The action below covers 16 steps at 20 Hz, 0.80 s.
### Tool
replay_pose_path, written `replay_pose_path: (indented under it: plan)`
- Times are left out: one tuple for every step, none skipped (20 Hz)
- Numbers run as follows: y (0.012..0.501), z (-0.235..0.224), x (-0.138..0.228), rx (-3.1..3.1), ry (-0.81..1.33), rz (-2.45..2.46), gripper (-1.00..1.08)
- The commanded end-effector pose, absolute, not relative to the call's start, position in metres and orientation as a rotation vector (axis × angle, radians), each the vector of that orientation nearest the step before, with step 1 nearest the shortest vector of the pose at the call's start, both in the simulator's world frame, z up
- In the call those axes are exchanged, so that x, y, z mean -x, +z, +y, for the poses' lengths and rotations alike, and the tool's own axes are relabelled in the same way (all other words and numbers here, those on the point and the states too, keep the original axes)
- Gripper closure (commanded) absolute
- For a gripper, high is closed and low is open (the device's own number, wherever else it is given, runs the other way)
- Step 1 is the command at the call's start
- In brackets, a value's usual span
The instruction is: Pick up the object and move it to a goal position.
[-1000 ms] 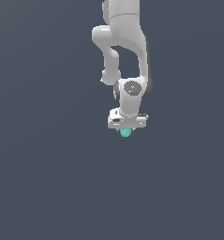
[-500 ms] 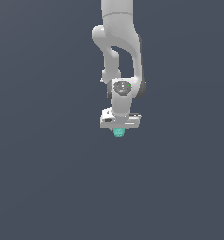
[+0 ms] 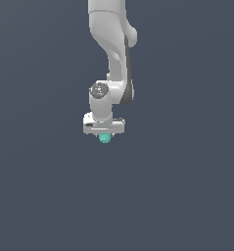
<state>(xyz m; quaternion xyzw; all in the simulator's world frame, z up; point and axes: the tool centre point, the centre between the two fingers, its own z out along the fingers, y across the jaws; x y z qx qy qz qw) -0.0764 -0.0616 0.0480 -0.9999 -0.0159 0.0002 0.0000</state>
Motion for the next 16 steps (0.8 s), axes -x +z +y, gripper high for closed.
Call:
replay_pose_path:
  plan:
    - [0.050,-0.095,0.076,3.141,0.000,-0.050,1.08]
    - [0.051,-0.107,0.075,3.141,0.000,-0.050,1.08]
    - [0.052,-0.119,0.075,3.141,0.000,-0.050,1.08]
    - [0.053,-0.131,0.074,3.141,0.000,-0.050,1.08]
    - [0.054,-0.141,0.073,3.141,0.000,-0.050,1.08]
    - [0.055,-0.152,0.073,3.141,0.000,-0.050,1.08]
    - [0.055,-0.161,0.072,3.141,0.000,-0.050,1.08]
    - [0.056,-0.170,0.072,3.141,0.000,-0.050,1.08]
    - [0.057,-0.179,0.071,3.141,0.000,-0.050,1.08]
    - [0.057,-0.186,0.070,3.141,0.000,-0.050,1.08]
    - [0.058,-0.193,0.070,3.141,0.000,-0.050,1.08]
    - [0.058,-0.200,0.069,3.141,0.000,-0.050,1.08]
    - [0.058,-0.206,0.068,3.141,0.000,-0.050,1.08]
    - [0.059,-0.211,0.068,3.141,0.000,-0.050,1.08]
    - [0.059,-0.215,0.067,3.141,0.000,-0.050,1.08]
    - [0.059,-0.218,0.067,3.141,0.000,-0.050,1.08]
